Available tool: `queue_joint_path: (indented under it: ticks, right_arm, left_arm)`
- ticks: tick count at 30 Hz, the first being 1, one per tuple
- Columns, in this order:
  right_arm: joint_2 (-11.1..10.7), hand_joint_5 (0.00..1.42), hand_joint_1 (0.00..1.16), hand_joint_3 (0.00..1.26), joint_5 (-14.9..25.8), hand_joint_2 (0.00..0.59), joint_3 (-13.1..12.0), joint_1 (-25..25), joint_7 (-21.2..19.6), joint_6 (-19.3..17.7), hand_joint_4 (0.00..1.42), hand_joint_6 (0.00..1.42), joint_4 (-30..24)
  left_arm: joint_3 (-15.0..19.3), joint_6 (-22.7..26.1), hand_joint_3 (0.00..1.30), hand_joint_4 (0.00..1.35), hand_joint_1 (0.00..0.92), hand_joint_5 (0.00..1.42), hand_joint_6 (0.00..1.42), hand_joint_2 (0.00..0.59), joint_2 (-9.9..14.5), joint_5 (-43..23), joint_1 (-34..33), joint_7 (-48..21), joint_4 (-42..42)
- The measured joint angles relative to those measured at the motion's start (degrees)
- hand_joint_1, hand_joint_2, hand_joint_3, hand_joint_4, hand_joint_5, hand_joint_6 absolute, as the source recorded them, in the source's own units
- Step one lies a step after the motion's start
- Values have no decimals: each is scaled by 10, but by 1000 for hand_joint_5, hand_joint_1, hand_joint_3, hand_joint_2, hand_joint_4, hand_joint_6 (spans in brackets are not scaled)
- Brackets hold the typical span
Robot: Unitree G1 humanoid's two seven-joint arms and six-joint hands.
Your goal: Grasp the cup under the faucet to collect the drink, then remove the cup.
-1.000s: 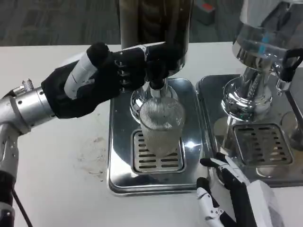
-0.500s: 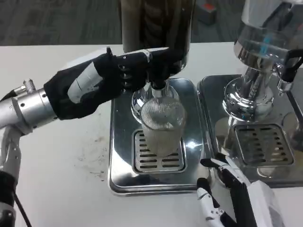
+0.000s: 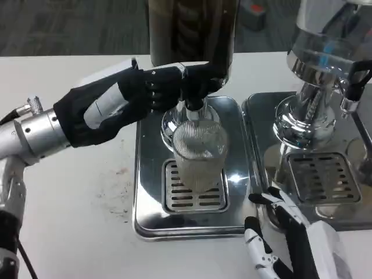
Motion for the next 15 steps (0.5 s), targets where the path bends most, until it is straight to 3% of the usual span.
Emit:
queue_joint_path:
  ticks: [15]
  right_arm:
    - [-2, 159, 222, 283, 7, 445, -11, -10, 1, 0, 129, 233, -1]
  left_arm:
    - [-11, -59, 155, 18, 0, 57, 42, 39, 0, 11, 0, 11, 9]
